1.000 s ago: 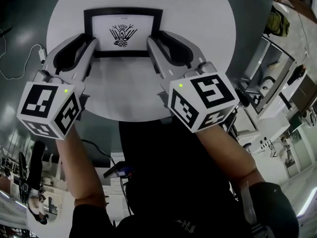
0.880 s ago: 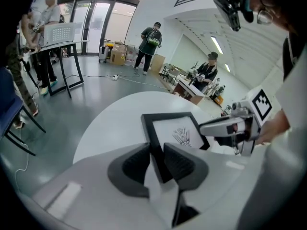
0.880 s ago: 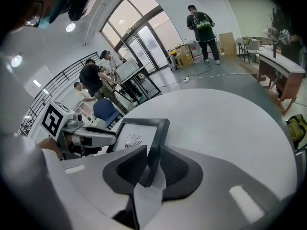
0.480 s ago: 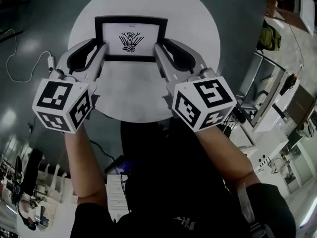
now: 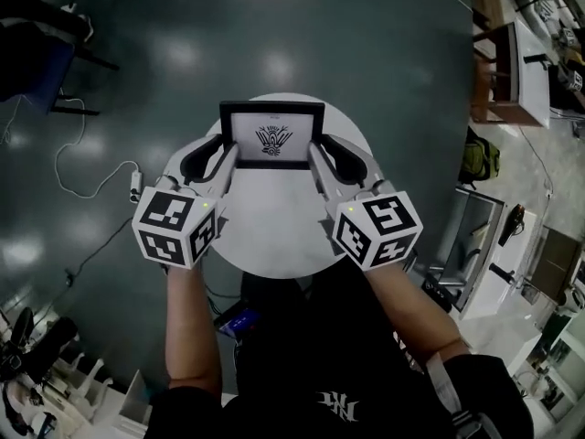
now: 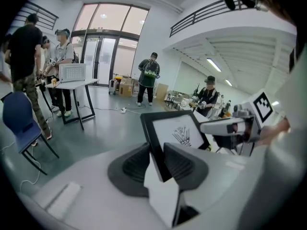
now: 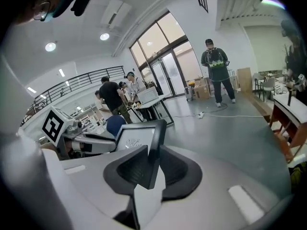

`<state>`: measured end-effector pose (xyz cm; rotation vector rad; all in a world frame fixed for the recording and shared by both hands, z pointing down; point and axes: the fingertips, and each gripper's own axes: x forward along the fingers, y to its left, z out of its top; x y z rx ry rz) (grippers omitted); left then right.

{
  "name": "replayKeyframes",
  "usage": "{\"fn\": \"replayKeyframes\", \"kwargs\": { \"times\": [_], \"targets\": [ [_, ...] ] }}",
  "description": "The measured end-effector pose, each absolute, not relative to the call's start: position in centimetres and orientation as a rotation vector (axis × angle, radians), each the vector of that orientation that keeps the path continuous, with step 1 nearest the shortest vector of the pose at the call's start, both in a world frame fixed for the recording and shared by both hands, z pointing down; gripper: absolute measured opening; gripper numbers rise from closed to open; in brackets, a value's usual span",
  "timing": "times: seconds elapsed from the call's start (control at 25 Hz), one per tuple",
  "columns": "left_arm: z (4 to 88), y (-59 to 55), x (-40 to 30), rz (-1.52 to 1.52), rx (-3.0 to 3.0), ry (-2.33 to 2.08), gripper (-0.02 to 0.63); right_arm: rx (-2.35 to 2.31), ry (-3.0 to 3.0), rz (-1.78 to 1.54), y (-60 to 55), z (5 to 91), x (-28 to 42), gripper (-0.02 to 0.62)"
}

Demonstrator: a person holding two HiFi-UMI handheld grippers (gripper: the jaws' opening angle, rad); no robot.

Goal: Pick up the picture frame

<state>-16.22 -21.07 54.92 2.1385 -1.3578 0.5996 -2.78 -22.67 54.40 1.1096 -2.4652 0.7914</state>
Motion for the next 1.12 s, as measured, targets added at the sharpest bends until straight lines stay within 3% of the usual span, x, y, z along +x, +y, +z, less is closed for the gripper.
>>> {"fn": "replayKeyframes", "kwargs": {
  "times": [1.12],
  "targets": [
    [18.3, -21.9, -13.8, 0.395, 2.556, -1.79, 0.094, 1.19, -2.971, 0.191, -25.5, 18.6, -0.6, 0.061]
  ]
}}
